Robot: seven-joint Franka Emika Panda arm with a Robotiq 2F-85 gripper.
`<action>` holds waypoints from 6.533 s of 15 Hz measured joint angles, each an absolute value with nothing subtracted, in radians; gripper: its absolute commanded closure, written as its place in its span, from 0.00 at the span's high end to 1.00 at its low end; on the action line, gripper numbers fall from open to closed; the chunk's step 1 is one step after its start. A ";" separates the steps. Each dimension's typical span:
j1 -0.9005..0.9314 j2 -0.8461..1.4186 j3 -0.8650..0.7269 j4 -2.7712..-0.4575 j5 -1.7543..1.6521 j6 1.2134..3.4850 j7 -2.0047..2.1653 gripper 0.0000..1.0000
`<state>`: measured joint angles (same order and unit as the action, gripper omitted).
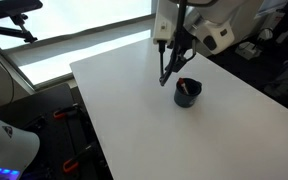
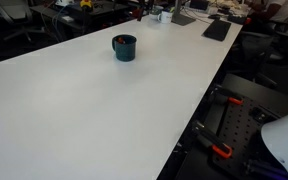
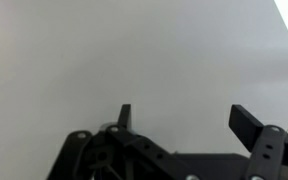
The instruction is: Remove the marker from the mug cup and place it on the table
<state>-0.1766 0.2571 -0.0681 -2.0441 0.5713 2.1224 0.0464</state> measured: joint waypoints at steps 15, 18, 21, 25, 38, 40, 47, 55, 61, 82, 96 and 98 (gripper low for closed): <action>-0.197 0.509 -0.078 -1.746 0.562 2.009 0.213 1.00; -0.215 0.583 -0.078 -1.638 0.562 1.924 0.266 1.00; -0.233 0.654 -0.077 -1.541 0.567 1.824 0.302 1.00; -0.251 0.739 -0.077 -1.444 0.572 1.735 0.340 1.00; -0.273 0.897 -0.074 -1.273 0.577 1.637 0.440 0.73; -0.277 0.914 -0.074 -1.259 0.581 1.629 0.441 0.59; -0.287 0.945 -0.073 -1.235 0.589 1.622 0.442 0.19; -0.293 0.948 -0.073 -1.232 0.590 1.618 0.441 0.05; -0.291 0.936 -0.071 -1.233 0.590 1.620 0.434 0.05; -0.186 0.651 -0.044 -1.428 0.527 1.544 0.206 0.05; -0.217 0.835 -0.049 -1.285 0.525 1.407 0.202 0.05; -0.218 0.859 -0.049 -1.258 0.525 1.407 0.220 0.05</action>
